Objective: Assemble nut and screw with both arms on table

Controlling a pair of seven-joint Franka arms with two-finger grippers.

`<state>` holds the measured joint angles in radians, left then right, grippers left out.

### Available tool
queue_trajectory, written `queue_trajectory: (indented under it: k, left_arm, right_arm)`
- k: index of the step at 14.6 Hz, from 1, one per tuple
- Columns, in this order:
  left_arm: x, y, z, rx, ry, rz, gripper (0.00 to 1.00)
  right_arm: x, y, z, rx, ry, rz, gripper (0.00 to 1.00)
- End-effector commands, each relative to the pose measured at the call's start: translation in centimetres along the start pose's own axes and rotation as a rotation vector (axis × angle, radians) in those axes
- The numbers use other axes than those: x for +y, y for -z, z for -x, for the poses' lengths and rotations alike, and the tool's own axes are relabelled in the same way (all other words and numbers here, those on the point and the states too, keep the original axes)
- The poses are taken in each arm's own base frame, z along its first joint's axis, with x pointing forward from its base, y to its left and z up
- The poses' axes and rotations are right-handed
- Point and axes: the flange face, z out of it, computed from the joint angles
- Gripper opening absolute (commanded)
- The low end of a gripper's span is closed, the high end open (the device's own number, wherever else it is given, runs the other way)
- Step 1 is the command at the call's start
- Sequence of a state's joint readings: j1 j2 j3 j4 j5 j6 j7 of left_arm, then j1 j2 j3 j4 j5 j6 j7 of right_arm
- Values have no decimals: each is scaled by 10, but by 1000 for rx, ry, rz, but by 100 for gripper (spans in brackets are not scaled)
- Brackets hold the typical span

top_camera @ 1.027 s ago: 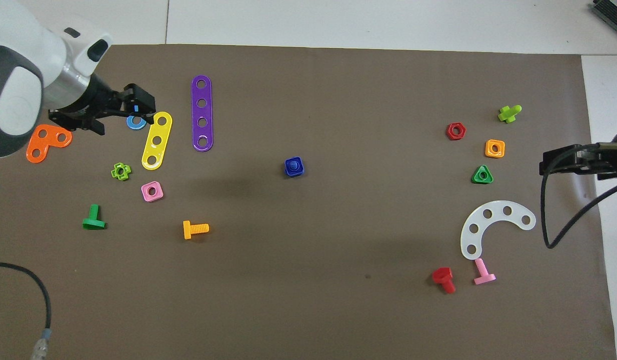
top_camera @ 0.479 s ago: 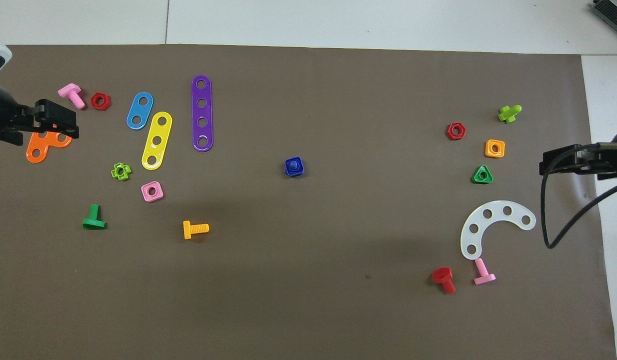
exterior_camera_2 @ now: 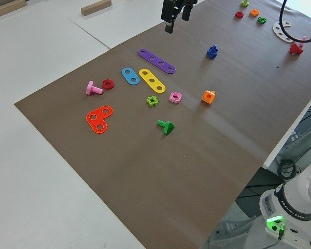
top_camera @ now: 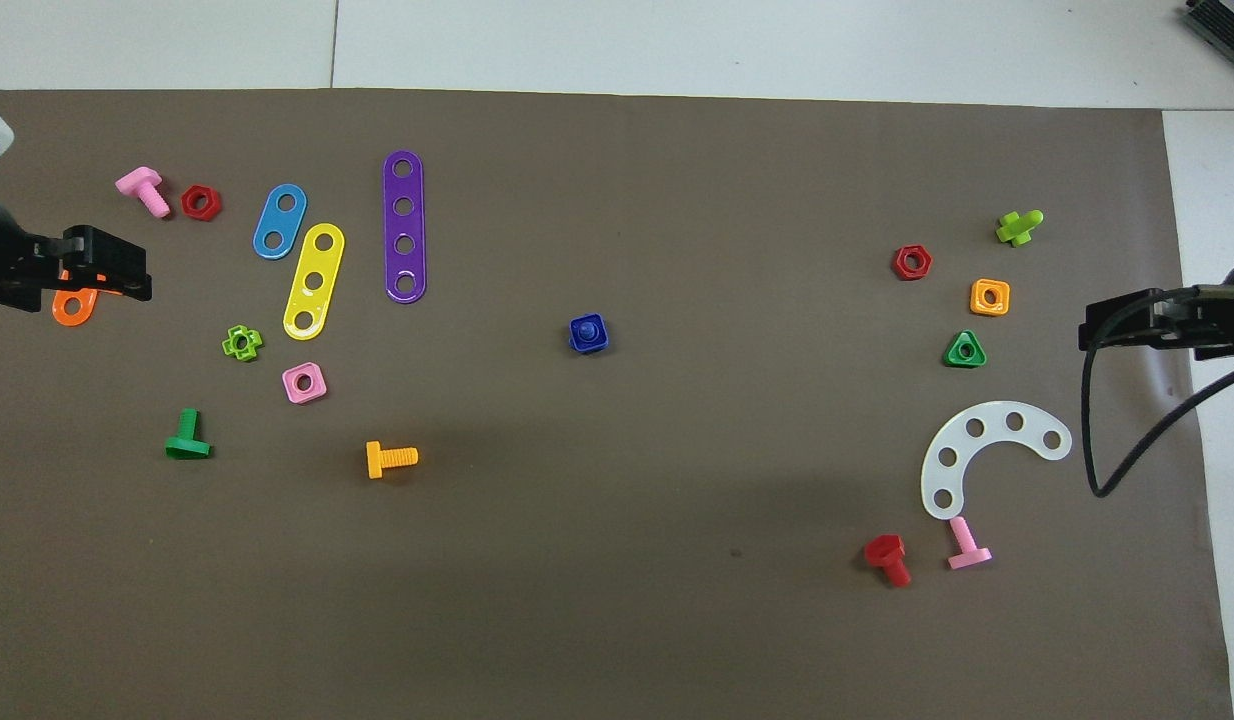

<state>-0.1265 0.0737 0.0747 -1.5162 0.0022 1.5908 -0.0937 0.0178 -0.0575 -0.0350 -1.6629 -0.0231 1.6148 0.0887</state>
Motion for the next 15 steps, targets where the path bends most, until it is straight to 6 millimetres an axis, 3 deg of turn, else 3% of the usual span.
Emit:
queue_trajectory:
  k: [1, 6, 15]
  left_arm:
    - [0, 0, 11, -8, -44, -31, 94]
    - [1, 7, 10, 23, -135, -25, 100]
    - [1, 7, 7, 44, -208, -20, 100]
  right_arm:
    - [0, 2, 6, -4, -10, -12, 100]
    - [0, 2, 6, -4, -10, -11, 100]
    - [0, 2, 6, -4, -10, -11, 100]
